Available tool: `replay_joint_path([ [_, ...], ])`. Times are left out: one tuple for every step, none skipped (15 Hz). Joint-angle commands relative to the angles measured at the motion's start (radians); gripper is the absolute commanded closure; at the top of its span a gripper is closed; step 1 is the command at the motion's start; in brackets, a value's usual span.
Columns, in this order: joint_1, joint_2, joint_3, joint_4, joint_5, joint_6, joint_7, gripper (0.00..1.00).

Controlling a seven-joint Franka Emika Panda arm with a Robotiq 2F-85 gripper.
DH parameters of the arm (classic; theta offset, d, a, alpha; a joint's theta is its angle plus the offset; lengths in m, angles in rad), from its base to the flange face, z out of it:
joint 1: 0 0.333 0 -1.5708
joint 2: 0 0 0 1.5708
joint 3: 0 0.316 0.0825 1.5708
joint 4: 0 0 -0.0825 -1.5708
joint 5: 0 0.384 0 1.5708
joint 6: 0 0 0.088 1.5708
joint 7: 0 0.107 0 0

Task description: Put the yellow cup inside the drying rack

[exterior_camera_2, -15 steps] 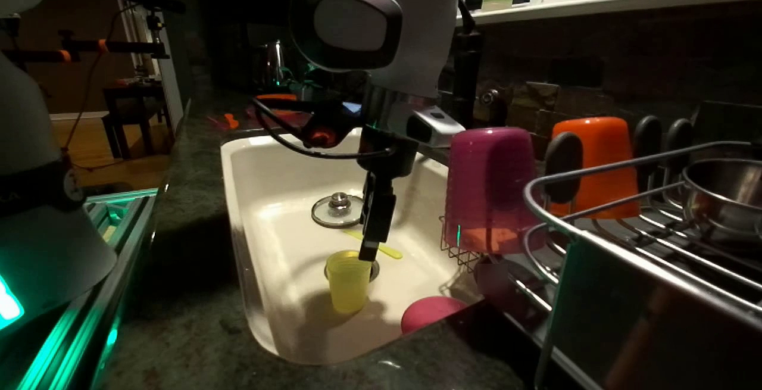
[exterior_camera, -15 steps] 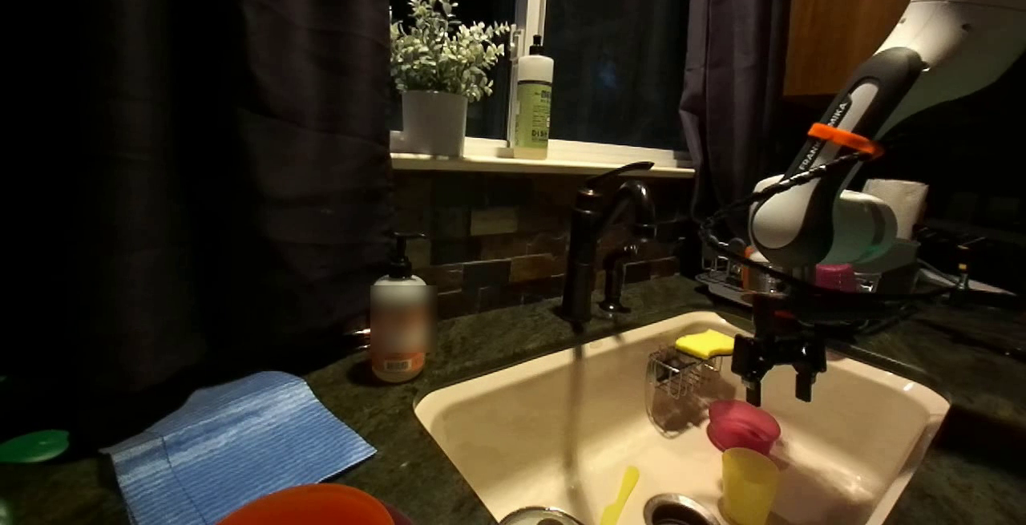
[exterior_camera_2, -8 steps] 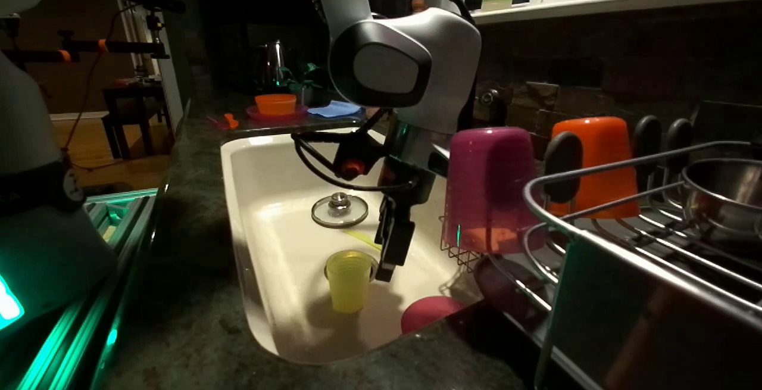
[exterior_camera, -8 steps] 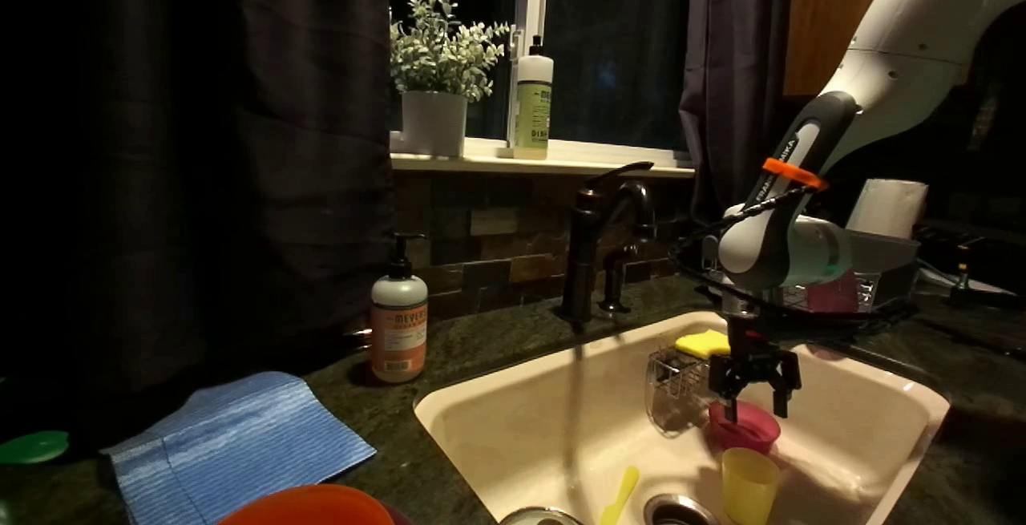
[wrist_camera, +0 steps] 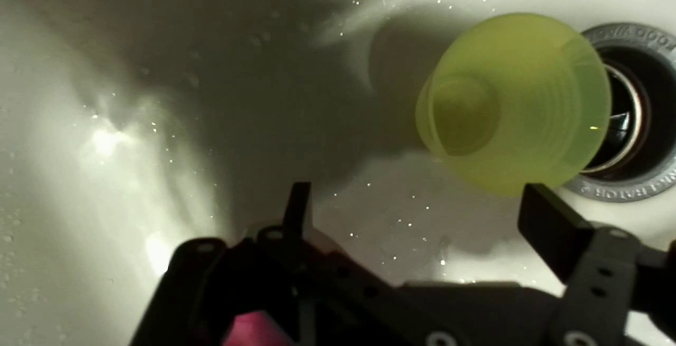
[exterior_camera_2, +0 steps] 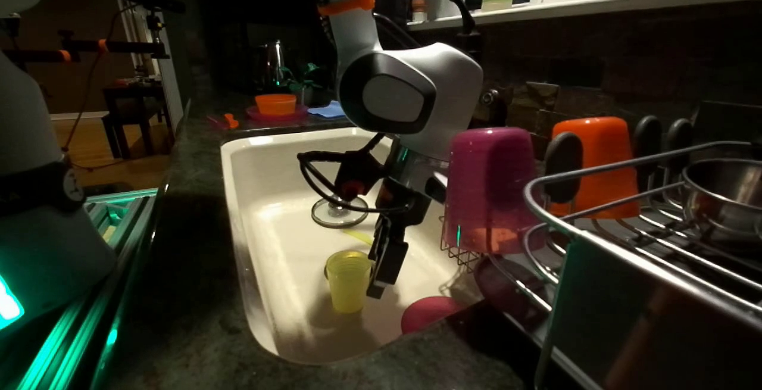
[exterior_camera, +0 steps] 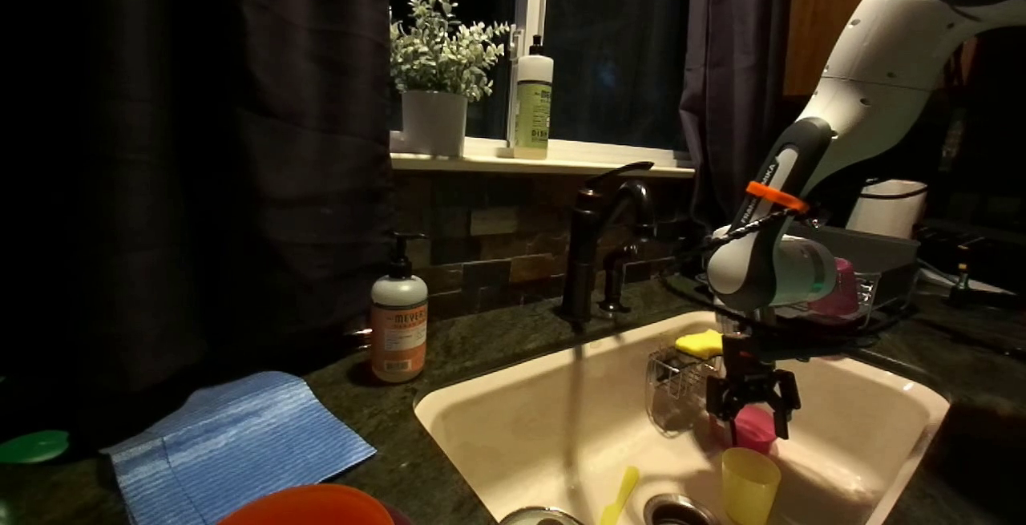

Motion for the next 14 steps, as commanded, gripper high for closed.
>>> replay_joint_path([
  [-0.008,0.025,0.012,0.014,0.048,-0.003,0.007,0.0],
  [-0.015,0.026,0.018,0.013,0.062,0.004,0.002,0.0],
  [-0.02,0.028,0.024,0.014,0.078,0.006,-0.003,0.0],
  [-0.025,0.031,0.032,0.016,0.095,0.011,-0.005,0.0],
  [-0.027,0.034,0.036,0.016,0.108,0.022,-0.005,0.0],
  [-0.032,0.033,0.043,0.016,0.122,0.023,-0.011,0.0],
  [-0.034,0.03,0.046,0.015,0.132,0.025,-0.014,0.0],
  [-0.035,0.028,0.049,0.013,0.141,0.026,-0.016,0.0],
  [-0.034,0.029,0.048,0.013,0.144,0.028,-0.014,0.0],
  [-0.03,0.035,0.043,0.014,0.142,0.032,-0.009,0.0],
  [-0.025,0.043,0.038,0.016,0.136,0.039,-0.01,0.0],
  [-0.023,0.051,0.035,0.018,0.131,0.044,-0.009,0.0],
  [-0.032,0.061,0.04,0.024,0.138,0.042,-0.017,0.0],
  [-0.041,0.069,0.046,0.03,0.145,0.035,-0.024,0.0],
])
